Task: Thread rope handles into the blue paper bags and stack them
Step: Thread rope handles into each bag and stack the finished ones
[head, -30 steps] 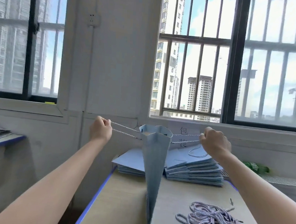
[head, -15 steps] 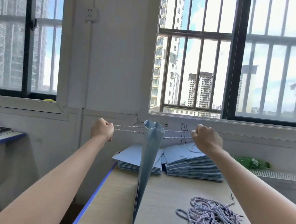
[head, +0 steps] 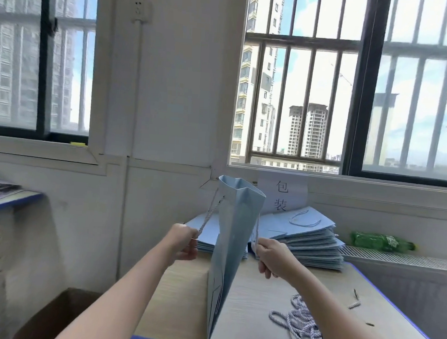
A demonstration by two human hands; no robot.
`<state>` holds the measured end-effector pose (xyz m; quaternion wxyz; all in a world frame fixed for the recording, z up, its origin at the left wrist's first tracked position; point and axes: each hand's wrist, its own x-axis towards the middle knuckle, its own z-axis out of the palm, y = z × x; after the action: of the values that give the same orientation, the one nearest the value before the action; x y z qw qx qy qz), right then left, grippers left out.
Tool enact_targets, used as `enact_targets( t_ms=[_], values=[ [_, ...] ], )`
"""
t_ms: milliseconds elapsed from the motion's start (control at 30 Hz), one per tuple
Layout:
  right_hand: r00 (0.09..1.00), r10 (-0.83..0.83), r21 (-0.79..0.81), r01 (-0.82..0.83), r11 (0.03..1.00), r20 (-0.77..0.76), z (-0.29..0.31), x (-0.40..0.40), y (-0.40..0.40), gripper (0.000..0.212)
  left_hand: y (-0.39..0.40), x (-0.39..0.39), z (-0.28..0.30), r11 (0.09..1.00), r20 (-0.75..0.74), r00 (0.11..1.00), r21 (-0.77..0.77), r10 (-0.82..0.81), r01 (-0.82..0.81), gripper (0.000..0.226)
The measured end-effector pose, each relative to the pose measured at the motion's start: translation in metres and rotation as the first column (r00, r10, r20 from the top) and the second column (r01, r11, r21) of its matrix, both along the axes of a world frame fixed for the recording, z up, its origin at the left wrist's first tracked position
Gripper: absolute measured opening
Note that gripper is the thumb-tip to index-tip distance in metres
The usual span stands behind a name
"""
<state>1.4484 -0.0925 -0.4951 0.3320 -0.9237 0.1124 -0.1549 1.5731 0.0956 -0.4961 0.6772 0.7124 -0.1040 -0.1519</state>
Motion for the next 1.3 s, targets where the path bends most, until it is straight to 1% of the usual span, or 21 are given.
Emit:
enact_targets(
  t_ms=[200, 233, 300, 367, 433, 500, 533, 567, 633, 700, 767, 833, 867, 933, 1033, 1100, 1133, 1167, 1233, 1267, 1300],
  values=[
    [1.000, 0.021, 0.022, -0.022, 1.000, 0.010, 0.002, 0.006, 0.007, 0.029, 0.009, -0.002, 0.002, 0.999, 0.016, 0.999, -0.001, 0.048, -0.048, 0.032],
    [0.999, 0.012, 0.012, -0.013, 1.000, 0.033, 0.007, 0.006, 0.007, 0.028, 0.010, -0.005, 0.007, 0.998, 0.063, 0.996, -0.010, 0.070, -0.069, 0.026],
    [0.991, -0.020, 0.019, 0.017, 1.000, 0.135, 0.021, 0.004, 0.008, 0.030, 0.011, -0.012, 0.018, 0.988, 0.245, 0.958, -0.054, 0.151, -0.142, 0.013],
    [0.963, 0.005, 0.068, -0.025, 0.997, 0.268, 0.039, -0.002, 0.012, 0.032, 0.015, -0.025, 0.032, 0.965, 0.380, 0.896, -0.208, 0.229, -0.159, 0.018],
    [0.921, 0.124, 0.077, -0.163, 0.984, 0.369, 0.056, -0.014, 0.023, 0.041, 0.016, -0.038, 0.042, 0.942, 0.439, 0.873, -0.331, 0.213, -0.064, 0.023],
    [0.890, 0.263, 0.058, -0.305, 0.951, 0.372, 0.071, -0.027, 0.041, 0.059, 0.012, -0.050, 0.050, 0.926, 0.480, 0.872, -0.365, 0.101, 0.094, 0.020],
    [0.888, 0.305, 0.036, -0.337, 0.941, 0.343, 0.076, -0.032, 0.051, 0.061, 0.009, -0.053, 0.051, 0.937, 0.512, 0.857, -0.324, 0.057, 0.131, 0.020],
    [0.898, 0.311, 0.006, -0.329, 0.944, 0.311, 0.078, -0.033, 0.058, 0.056, 0.005, -0.058, 0.052, 0.948, 0.545, 0.838, -0.277, 0.022, 0.156, 0.020],
    [0.926, 0.225, -0.070, -0.214, 0.974, 0.303, 0.081, -0.031, 0.066, 0.042, -0.002, -0.064, 0.053, 0.959, 0.586, 0.811, -0.227, -0.007, 0.173, 0.022],
    [0.914, 0.100, -0.082, -0.073, 0.994, 0.392, 0.082, -0.029, 0.064, 0.025, -0.004, -0.062, 0.052, 0.972, 0.605, 0.796, -0.198, 0.018, 0.129, 0.025],
    [0.870, 0.008, -0.032, 0.009, 0.999, 0.492, 0.083, -0.028, 0.054, 0.021, -0.002, -0.048, 0.051, 0.983, 0.624, 0.768, -0.179, 0.147, -0.043, 0.020],
    [0.852, -0.025, 0.081, -0.021, 0.997, 0.523, 0.083, -0.029, 0.038, 0.027, 0.005, -0.031, 0.049, 0.957, 0.624, 0.726, -0.176, 0.288, -0.228, 0.006],
    [0.858, -0.006, 0.161, -0.090, 0.983, 0.513, 0.082, -0.028, 0.029, 0.024, 0.009, -0.024, 0.047, 0.948, 0.600, 0.735, -0.176, 0.316, -0.264, 0.018],
    [0.895, 0.033, 0.269, -0.168, 0.948, 0.444, 0.075, -0.021, 0.012, 0.017, 0.013, -0.011, 0.043, 0.958, 0.522, 0.803, -0.143, 0.287, -0.249, 0.035],
    [0.957, -0.024, 0.360, -0.085, 0.929, 0.289, 0.043, -0.007, -0.008, 0.009, 0.012, -0.005, 0.023, 0.986, 0.410, 0.897, -0.085, 0.166, -0.144, 0.030],
    [0.976, -0.080, 0.374, -0.002, 0.928, 0.204, 0.010, 0.001, -0.017, 0.012, 0.008, -0.004, -0.002, 0.993, 0.309, 0.945, -0.084, 0.108, -0.086, 0.011],
    [0.982, -0.109, 0.343, 0.049, 0.938, 0.157, -0.006, 0.004, -0.021, 0.016, 0.005, -0.002, -0.017, 0.995, 0.274, 0.957, -0.035, 0.096, -0.090, 0.009],
    [0.985, -0.137, 0.282, 0.102, 0.954, 0.106, -0.021, 0.008, -0.024, 0.020, 0.000, 0.002, -0.031, 0.995, 0.242, 0.966, 0.028, 0.087, -0.096, 0.018],
    [0.985, -0.173, 0.123, 0.169, 0.978, 0.024, -0.047, 0.016, -0.031, 0.023, -0.010, 0.009, -0.056, 0.963, 0.258, 0.965, 0.243, 0.052, -0.118, 0.030],
    [0.982, -0.190, 0.031, 0.190, 0.981, -0.015, -0.055, 0.021, -0.034, 0.027, -0.014, 0.011, -0.064, 0.901, 0.312, 0.950, 0.405, 0.024, -0.155, 0.030],
    [0.978, -0.202, -0.080, 0.197, 0.977, -0.055, -0.061, 0.025, -0.036, 0.030, -0.017, 0.012, -0.070, 0.809, 0.365, 0.931, 0.551, -0.014, -0.204, 0.027]
  ],
)
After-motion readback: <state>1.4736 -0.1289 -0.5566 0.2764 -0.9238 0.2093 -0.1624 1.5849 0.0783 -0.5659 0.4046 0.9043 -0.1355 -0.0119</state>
